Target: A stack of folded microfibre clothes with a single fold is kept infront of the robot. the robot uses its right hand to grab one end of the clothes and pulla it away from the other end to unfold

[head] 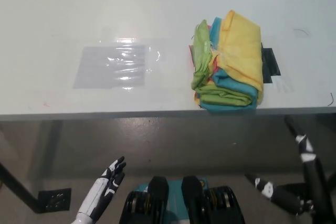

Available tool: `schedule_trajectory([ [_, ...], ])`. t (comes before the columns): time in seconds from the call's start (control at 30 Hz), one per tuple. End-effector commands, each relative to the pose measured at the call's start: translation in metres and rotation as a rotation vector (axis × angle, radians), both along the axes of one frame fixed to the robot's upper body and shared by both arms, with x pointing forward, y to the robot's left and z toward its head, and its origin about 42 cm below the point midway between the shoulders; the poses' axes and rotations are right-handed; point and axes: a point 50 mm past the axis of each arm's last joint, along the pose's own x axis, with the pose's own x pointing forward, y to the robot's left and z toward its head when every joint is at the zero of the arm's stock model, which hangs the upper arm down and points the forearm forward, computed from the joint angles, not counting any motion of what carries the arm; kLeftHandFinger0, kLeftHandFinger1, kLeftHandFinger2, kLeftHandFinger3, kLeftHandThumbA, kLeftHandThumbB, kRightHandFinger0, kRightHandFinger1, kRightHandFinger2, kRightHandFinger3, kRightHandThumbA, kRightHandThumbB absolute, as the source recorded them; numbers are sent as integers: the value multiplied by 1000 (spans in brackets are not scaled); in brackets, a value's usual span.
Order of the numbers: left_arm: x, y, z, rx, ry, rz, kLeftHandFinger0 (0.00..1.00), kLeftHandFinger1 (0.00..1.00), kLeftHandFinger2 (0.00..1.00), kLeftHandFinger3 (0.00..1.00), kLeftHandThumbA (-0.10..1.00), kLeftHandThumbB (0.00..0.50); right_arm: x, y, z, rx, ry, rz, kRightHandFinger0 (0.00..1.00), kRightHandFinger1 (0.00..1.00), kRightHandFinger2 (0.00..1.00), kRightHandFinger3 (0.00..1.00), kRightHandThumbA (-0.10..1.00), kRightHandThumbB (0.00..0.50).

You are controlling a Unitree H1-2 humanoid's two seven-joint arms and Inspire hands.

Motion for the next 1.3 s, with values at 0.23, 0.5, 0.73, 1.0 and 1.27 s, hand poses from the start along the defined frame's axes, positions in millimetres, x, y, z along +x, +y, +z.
schedule_trajectory([
  [0.23,7,2,11,32,-74,-58,1000,1000,1000,1000,1000,500,87,49,138,-206,-140,-83,1000,1000,1000,1000,962,331],
  [0.5,5,-1,10,26,-58,-59,1000,1000,1000,1000,1000,500,167,86,138,-231,-27,-64,1000,1000,1000,1000,859,296],
  [0.73,7,0,12,38,-69,-60,1000,1000,1000,1000,1000,500,221,111,127,-278,103,-72,1000,1000,1000,1000,953,312],
  [1.0,6,0,13,39,-73,-63,1000,1000,1000,1000,1000,500,269,127,87,-412,303,-120,1000,1000,1000,1000,1000,394],
  [1.27,12,2,18,43,-92,-60,1000,1000,1000,1000,1000,500,275,123,70,-531,417,-207,1000,1000,1000,1000,1000,429],
])
